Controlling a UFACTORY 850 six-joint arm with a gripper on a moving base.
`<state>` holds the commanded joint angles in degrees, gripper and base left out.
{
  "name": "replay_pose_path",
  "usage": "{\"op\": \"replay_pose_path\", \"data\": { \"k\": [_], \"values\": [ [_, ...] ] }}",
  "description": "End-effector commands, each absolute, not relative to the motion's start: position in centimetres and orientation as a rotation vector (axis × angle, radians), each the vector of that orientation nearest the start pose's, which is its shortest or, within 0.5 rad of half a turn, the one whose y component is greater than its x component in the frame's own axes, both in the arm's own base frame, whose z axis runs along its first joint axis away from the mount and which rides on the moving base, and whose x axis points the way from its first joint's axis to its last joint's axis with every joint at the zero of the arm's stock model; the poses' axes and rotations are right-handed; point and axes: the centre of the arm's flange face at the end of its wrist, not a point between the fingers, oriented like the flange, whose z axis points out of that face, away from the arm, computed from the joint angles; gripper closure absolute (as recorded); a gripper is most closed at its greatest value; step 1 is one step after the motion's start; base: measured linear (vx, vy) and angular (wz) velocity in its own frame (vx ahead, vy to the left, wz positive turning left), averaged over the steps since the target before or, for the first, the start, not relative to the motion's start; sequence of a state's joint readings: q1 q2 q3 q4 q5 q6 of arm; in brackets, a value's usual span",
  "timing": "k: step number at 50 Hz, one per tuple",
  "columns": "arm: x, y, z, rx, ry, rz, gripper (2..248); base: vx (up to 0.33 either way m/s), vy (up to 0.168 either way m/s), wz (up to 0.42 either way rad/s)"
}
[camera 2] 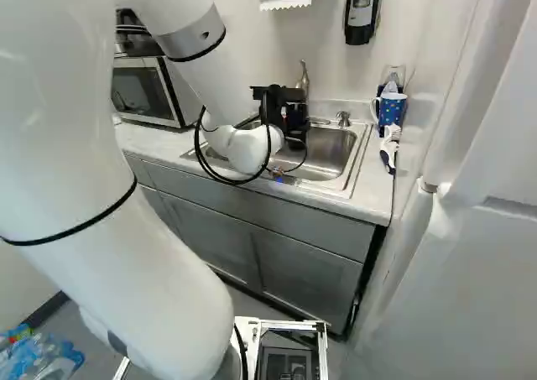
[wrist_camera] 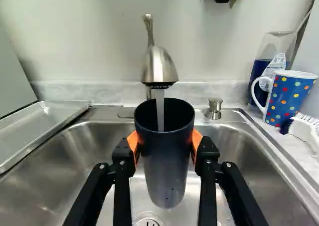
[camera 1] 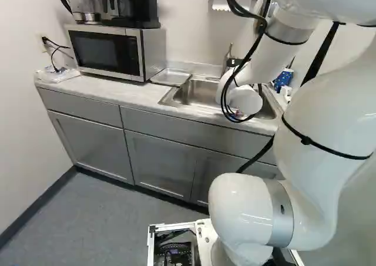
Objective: Rinse the cup and place it in the tray
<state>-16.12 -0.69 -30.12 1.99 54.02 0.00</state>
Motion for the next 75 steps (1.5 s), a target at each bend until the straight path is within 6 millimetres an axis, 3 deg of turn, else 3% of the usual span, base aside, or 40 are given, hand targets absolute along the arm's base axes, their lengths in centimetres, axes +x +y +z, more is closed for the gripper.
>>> {"op": "replay_pose_path", "data": {
  "k": [75],
  "values": [
    [41.63,-12.29,44.63,-2.469,0.407,-2.206,128,0.0,0.0,0.0]
  ]
}}
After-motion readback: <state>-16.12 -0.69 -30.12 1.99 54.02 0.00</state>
